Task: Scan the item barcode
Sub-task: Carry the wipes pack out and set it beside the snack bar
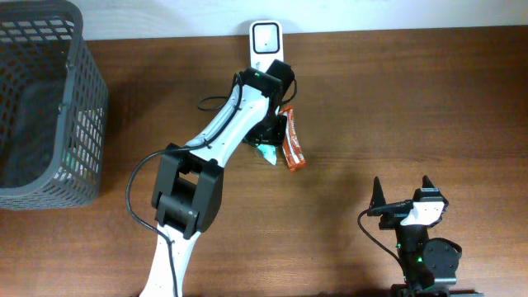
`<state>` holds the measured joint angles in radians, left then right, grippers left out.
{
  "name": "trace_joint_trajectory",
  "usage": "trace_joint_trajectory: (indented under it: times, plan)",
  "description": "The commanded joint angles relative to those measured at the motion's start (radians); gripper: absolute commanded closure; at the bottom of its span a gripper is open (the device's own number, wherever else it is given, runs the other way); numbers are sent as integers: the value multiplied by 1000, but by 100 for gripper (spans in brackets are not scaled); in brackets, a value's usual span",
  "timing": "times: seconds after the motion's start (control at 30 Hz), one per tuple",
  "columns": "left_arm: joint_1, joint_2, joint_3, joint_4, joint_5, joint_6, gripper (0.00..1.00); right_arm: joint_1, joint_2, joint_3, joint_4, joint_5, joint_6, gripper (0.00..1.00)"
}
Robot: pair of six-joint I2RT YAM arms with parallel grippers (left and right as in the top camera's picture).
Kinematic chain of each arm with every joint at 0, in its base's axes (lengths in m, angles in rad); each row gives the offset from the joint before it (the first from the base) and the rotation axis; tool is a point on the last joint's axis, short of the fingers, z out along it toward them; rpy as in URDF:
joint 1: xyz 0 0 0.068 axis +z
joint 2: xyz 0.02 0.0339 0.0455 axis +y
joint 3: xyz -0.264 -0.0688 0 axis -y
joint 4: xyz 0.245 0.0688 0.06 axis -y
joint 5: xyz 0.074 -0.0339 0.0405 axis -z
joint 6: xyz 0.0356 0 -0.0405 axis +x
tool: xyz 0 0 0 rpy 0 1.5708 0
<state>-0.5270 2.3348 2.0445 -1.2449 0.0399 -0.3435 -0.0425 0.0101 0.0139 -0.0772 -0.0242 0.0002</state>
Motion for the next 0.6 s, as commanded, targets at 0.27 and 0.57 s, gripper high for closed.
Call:
trace_joint_trajectory:
  times: [0.27,0.57]
  plan:
    - [286,10,979,-332,-15,0,1,-4,-7,-8,-2,9,8,1]
    - [884,-120,1091,-313,-32,-72,1,-4,-7,-8,-2,9,8,1]
